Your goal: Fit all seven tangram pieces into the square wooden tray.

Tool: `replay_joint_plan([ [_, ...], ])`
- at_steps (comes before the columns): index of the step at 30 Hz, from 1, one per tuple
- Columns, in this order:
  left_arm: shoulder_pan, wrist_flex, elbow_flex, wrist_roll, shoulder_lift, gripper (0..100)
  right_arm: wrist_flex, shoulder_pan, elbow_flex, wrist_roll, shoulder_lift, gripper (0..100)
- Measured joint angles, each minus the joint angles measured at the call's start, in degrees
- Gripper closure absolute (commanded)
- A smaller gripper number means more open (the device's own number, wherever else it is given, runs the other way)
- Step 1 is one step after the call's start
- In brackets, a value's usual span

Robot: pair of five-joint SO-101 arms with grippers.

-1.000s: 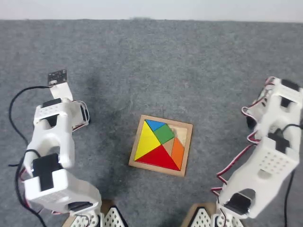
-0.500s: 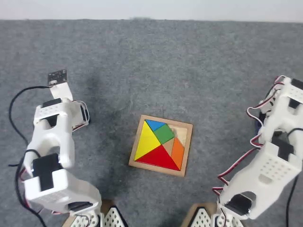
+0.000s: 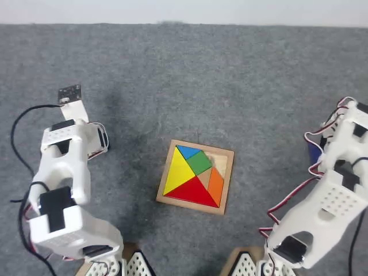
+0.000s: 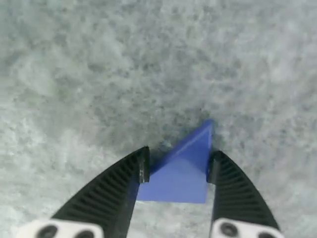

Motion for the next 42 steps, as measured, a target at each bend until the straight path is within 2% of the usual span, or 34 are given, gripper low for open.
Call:
replay_joint_plan([
  [3,0.0,0.0,0.0,0.0,0.0,85,2.9,-0.79,-1.67,7.82,0.79,81.5],
  [6,0.0,0.0,0.0,0.0,0.0,85,6.59,-2.02,-4.31,18.99,1.67,81.5],
  [9,0.0,0.0,0.0,0.0,0.0,85,7.82,-3.69,-5.1,32.88,1.85,81.8],
  [15,0.0,0.0,0.0,0.0,0.0,85,10.73,-10.11,-8.53,64.35,2.2,90.7],
  [20,0.0,0.0,0.0,0.0,0.0,85,18.02,-15.56,-11.34,88.35,2.55,87.4],
  [23,0.0,0.0,0.0,0.0,0.0,85,21.63,-16.7,-11.52,96.97,2.55,83.6],
  [27,0.0,0.0,0.0,0.0,0.0,85,23.12,-17.67,-11.52,97.58,-0.88,82.8],
  [32,0.0,0.0,0.0,0.0,0.0,85,23.47,-20.13,-7.3,89.85,-11.78,82.7],
  [36,0.0,0.0,0.0,0.0,0.0,85,19.87,-22.77,4.57,78.15,-24.35,79.4],
  [40,0.0,0.0,0.0,0.0,0.0,85,7.82,-21.71,22.59,61.54,-33.85,74.7],
  [42,0.0,0.0,0.0,0.0,0.0,85,2.02,-21.27,30.33,56.0,-35.34,74.4],
])
